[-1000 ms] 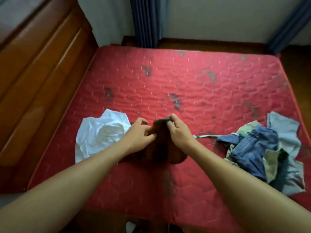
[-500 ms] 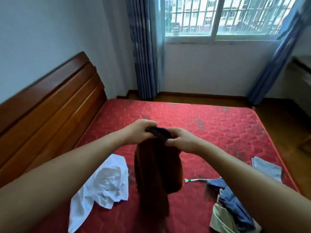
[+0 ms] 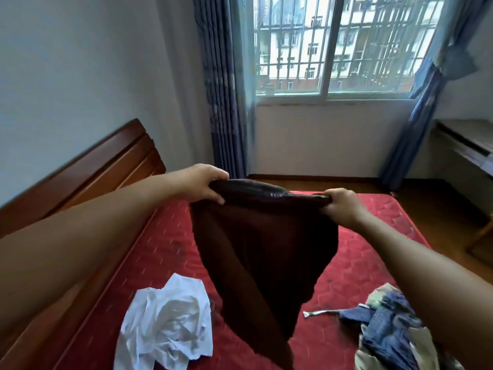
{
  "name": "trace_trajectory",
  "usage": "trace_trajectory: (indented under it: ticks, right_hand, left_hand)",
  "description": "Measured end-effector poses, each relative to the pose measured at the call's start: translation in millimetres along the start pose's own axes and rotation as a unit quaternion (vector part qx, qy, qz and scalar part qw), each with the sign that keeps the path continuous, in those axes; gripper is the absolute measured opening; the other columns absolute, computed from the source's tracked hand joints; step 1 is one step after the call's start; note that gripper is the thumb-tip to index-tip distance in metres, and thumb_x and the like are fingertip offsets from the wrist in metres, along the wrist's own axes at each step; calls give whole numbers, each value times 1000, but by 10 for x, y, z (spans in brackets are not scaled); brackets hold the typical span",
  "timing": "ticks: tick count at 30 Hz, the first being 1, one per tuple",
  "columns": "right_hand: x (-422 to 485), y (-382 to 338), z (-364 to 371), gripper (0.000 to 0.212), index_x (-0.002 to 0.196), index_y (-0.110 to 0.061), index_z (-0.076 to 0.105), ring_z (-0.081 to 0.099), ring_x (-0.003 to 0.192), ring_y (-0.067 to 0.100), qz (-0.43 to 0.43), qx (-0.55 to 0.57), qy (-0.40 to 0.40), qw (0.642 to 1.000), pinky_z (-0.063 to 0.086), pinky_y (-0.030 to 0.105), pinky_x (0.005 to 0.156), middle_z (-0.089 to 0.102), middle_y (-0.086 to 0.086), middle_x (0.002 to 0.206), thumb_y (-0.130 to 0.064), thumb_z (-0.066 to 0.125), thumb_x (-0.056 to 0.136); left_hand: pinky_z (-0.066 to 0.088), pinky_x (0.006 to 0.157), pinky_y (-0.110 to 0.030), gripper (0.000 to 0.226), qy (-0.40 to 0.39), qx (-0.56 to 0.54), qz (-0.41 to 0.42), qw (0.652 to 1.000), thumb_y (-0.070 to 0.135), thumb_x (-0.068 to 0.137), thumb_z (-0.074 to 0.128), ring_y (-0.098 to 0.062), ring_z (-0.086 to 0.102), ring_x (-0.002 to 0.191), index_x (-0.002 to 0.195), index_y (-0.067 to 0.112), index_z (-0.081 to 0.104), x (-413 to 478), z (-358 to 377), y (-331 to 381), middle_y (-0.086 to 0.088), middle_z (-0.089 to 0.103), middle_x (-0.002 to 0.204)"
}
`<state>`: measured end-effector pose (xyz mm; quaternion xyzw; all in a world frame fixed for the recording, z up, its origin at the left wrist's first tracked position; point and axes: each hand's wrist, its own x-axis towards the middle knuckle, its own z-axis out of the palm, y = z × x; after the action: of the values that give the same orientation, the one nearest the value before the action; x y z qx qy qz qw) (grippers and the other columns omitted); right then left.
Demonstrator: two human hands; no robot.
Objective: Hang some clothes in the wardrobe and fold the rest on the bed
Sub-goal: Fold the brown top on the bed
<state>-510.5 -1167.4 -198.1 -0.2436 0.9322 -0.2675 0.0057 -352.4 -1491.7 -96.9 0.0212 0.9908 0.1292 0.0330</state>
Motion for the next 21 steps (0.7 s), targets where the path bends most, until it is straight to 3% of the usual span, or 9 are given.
trace_trajectory:
  ticks: [2,4,7,10,14,16,19,21]
  right_hand:
    - [97,-76,-211,20,61,-30,61,57,61,16,0,31,65,997,36,22,52,57,-8,58,-23,77,70]
    - [149,-194,-376,13,63,-39,59,52,57,4,-22,59,79,995,33,20,51,55,-9,55,-32,70,63]
    - [161,-250,-524,17,70,-35,58,51,59,5,-45,66,67,995,38,26,56,56,-9,59,-33,71,59]
    - [123,-172,-556,37,78,-26,51,54,66,12,-38,62,38,997,41,30,62,58,-5,71,-21,87,70]
    - [65,-59,-596,40,87,-27,46,52,64,11,-35,40,34,998,40,27,60,58,-4,73,-23,85,79]
    - [27,-28,-639,42,104,-27,45,56,66,20,-39,-6,47,998,42,30,64,59,0,75,-21,81,82]
    - [3,30,-689,50,131,-27,47,61,79,29,12,-46,65,997,48,35,75,63,5,84,-11,68,88]
    - [2,64,-658,14,97,-18,65,61,83,31,64,-47,78,994,42,33,69,60,3,78,-8,60,90]
  left_hand:
    - [48,96,-32,47,-32,14,-21,999,26,85,80,-17,58,110,127,17,62,-20,-23,-117,1,62,120]
    - [49,91,-30,38,-68,19,-24,997,20,86,78,-16,60,107,122,20,63,-19,-39,-194,3,64,116]
    - [52,85,-33,28,-95,62,-31,993,6,84,69,-18,64,99,110,16,66,-44,-40,-315,1,68,105]
    - [47,74,-30,24,-12,81,-13,997,0,83,58,-19,64,92,102,12,66,-59,-47,-457,-1,68,96]
    - [46,73,-35,28,73,26,3,997,-7,83,51,-26,60,86,101,15,54,9,-65,-580,-6,62,92]
    - [44,69,-33,35,97,-13,20,995,-10,82,48,-27,60,84,105,17,51,62,-46,-611,-7,62,92]
    - [43,67,-16,46,146,-68,39,986,-13,82,44,-21,59,81,110,23,51,115,-2,-597,-3,61,92]
    - [40,66,-9,51,183,-87,53,978,-14,80,43,-20,58,79,113,23,51,153,28,-576,-3,61,90]
